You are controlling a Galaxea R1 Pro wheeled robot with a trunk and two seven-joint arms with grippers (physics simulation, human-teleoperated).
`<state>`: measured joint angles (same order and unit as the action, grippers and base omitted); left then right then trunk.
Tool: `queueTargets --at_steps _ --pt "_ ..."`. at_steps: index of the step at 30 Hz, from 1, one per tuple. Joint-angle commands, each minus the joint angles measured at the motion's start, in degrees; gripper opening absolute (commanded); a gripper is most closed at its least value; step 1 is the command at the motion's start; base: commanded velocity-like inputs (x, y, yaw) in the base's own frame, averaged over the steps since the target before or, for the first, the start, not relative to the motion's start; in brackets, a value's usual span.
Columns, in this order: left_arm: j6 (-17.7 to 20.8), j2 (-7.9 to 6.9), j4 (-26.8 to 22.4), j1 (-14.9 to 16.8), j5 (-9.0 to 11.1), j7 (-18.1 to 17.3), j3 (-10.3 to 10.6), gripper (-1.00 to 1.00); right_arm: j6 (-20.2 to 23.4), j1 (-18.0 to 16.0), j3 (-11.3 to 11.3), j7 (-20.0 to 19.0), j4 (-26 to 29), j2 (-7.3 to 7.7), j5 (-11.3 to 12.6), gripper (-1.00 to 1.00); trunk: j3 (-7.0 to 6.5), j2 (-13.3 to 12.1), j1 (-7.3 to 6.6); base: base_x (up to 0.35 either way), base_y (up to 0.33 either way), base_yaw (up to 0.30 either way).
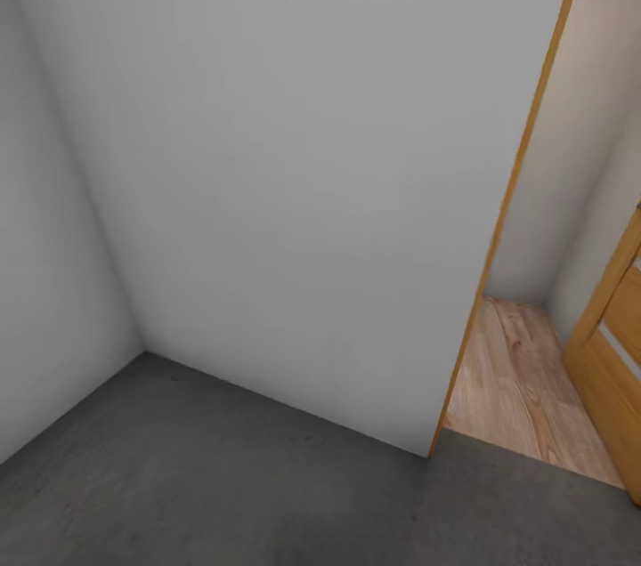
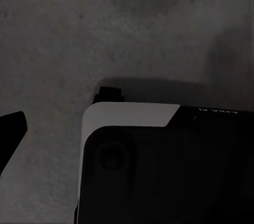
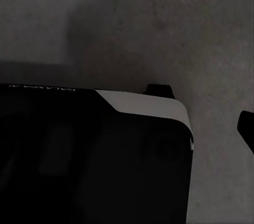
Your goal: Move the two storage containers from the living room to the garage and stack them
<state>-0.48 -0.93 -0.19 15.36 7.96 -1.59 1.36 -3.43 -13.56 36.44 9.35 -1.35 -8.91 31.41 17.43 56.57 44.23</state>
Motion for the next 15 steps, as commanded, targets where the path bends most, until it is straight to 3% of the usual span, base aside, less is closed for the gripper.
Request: queueTargets --at_steps 1,15 --pt "0.0 -0.01 0.0 0.0 0.6 -0.2 0.2 1.00 -0.3 -0.1 0.5 0.1 -0.1 -0.05 0.6 1.00 0.02 0.0 0.00 0.000 0.000 -0.196" --pt "0.0 -0.03 0.0 0.0 0.6 -0.2 0.2 1.00 -0.3 -0.1 0.5 0.1 -0.1 -0.05 0.6 1.00 -0.59 0.0 0.00 0.000 0.000 -0.212"
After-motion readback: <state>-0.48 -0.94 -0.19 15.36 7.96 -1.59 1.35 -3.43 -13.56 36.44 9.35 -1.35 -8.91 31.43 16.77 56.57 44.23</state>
